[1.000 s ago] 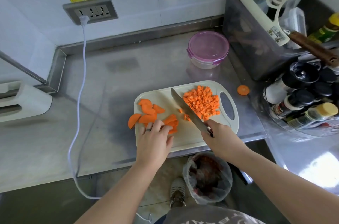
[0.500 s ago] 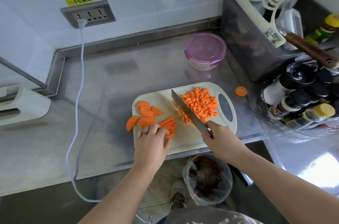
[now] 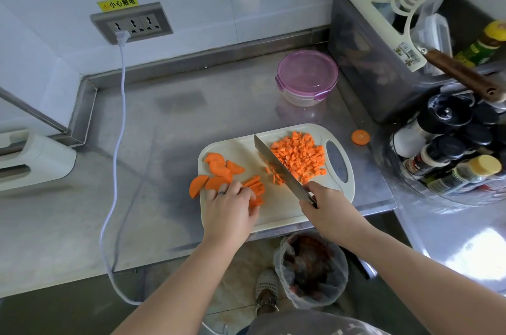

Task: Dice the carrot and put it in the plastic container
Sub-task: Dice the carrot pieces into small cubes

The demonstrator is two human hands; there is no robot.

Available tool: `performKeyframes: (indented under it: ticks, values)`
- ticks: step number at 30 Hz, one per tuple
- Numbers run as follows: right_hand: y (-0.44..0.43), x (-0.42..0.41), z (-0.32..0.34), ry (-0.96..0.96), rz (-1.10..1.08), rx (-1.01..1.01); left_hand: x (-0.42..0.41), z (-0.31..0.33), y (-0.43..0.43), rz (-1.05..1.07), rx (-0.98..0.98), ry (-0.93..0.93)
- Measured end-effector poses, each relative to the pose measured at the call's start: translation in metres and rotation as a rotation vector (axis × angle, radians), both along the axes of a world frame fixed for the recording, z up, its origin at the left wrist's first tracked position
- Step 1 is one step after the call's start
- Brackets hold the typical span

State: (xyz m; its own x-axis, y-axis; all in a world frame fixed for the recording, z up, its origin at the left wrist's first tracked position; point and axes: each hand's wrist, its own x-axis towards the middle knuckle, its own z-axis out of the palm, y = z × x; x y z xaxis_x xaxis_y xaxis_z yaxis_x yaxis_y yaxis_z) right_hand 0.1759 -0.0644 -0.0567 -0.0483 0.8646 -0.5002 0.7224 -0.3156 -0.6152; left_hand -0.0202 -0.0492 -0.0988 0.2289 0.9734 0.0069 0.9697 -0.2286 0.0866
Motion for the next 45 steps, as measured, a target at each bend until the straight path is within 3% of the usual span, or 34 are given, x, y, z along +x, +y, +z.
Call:
performKeyframes:
  ticks: [11, 32, 45]
  values:
    - [0.000, 0.001, -0.001, 0.008, -0.001, -0.001, 0.011, 0.008, 0.002, 0.042, -0.165, 0.008]
    - [0.001, 0.007, -0.011, -0.106, 0.056, 0.013, 0.050, 0.010, 0.023, 0.127, -0.181, -0.077]
    - [-0.003, 0.001, -0.013, -0.110, 0.068, 0.010, 0.042, 0.009, 0.022, 0.093, -0.194, -0.032]
